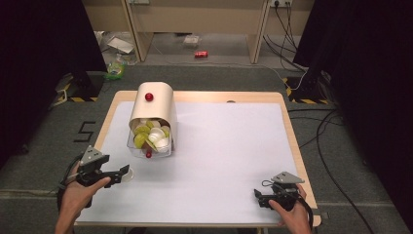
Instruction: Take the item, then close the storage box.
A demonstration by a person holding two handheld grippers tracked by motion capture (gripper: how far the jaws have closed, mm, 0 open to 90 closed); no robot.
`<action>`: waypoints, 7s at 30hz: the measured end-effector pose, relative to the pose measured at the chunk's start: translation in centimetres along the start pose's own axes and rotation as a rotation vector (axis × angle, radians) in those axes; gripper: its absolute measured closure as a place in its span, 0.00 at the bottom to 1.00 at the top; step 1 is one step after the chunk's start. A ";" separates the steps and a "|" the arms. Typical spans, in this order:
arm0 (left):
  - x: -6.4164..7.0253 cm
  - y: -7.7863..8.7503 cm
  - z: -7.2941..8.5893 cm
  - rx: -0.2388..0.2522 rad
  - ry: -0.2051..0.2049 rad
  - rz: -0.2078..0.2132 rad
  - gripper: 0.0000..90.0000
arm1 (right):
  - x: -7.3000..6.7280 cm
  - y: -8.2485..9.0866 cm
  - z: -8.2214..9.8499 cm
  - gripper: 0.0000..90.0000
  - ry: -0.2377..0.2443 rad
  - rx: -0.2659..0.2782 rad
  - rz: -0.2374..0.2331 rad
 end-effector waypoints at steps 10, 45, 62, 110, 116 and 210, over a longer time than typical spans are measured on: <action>0.5 0.6 -0.6 0.024 -0.006 0.001 0.17 | 0.0 0.0 0.0 0.03 0.000 0.000 0.000; 1.4 -0.2 -2.7 0.073 0.002 0.007 0.17 | 0.0 0.0 0.0 0.03 0.001 0.001 -0.001; 1.2 -1.4 -2.9 0.075 0.040 -0.001 0.13 | 0.0 0.0 0.0 0.03 0.001 0.000 0.000; 0.4 -3.1 -4.2 0.082 0.076 -0.037 0.11 | 0.0 0.0 0.0 0.03 -0.001 -0.002 0.000; 0.2 -3.3 -4.6 0.077 0.076 -0.039 0.11 | 0.0 0.0 0.0 0.03 -0.002 -0.002 0.001; 0.7 -4.4 -5.2 0.078 0.058 -0.032 0.17 | 0.0 0.0 0.0 0.03 0.000 0.000 -0.002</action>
Point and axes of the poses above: each handheld gripper's, and its own axes: y roughly backward along the jaws, z roughly out of its underside, x roughly to its right, the point moved 4 cm from there along -y, roughly forward along the jaws
